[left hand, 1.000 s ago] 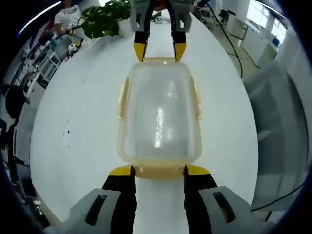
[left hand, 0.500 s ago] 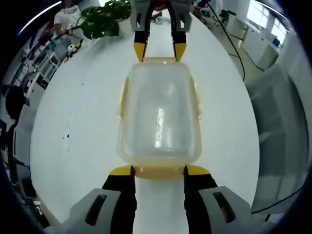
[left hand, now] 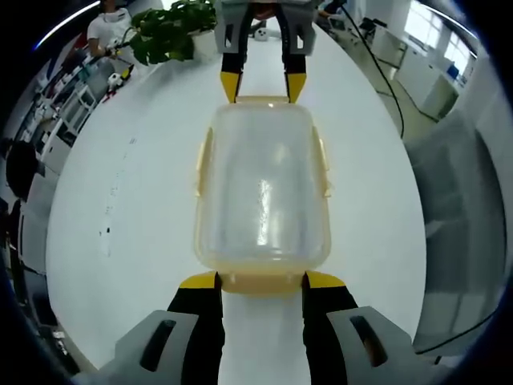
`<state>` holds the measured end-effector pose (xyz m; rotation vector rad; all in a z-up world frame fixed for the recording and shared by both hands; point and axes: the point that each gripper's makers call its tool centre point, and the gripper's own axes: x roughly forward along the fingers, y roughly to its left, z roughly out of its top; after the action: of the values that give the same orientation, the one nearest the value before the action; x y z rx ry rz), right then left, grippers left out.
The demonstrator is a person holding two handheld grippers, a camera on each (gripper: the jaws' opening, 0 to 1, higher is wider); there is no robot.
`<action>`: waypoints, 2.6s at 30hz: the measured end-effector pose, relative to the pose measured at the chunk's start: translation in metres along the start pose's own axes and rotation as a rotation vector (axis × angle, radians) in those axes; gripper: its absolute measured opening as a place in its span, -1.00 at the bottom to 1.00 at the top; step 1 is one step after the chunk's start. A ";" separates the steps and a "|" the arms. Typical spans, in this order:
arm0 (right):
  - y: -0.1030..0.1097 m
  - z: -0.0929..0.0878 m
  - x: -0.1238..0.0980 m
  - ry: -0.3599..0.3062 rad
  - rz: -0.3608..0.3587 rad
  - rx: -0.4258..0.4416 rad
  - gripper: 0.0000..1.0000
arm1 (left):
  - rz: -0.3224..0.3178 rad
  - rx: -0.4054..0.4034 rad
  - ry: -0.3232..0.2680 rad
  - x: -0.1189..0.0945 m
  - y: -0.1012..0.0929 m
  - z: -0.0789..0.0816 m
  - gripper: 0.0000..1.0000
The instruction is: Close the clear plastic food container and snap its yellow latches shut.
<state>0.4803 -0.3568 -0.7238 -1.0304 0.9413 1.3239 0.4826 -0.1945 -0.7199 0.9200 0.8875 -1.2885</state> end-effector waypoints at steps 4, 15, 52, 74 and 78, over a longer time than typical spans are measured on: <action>0.002 -0.001 0.001 0.000 0.008 0.004 -0.30 | -0.007 0.002 0.003 0.003 0.000 0.001 -0.30; 0.002 -0.006 0.008 0.008 0.034 0.011 -0.30 | -0.027 -0.010 0.003 0.009 -0.002 0.000 -0.30; 0.002 -0.011 0.019 -0.003 0.056 0.056 -0.29 | -0.058 0.000 -0.008 0.022 0.003 -0.004 -0.29; 0.001 -0.012 0.020 -0.016 0.035 0.074 0.03 | -0.023 0.001 -0.038 0.022 0.007 -0.004 0.21; 0.001 -0.010 0.019 -0.019 0.036 0.074 0.05 | -0.024 -0.003 -0.034 0.022 0.007 -0.006 0.20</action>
<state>0.4806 -0.3610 -0.7452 -0.9459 0.9915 1.3171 0.4912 -0.1970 -0.7416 0.8855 0.8763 -1.3198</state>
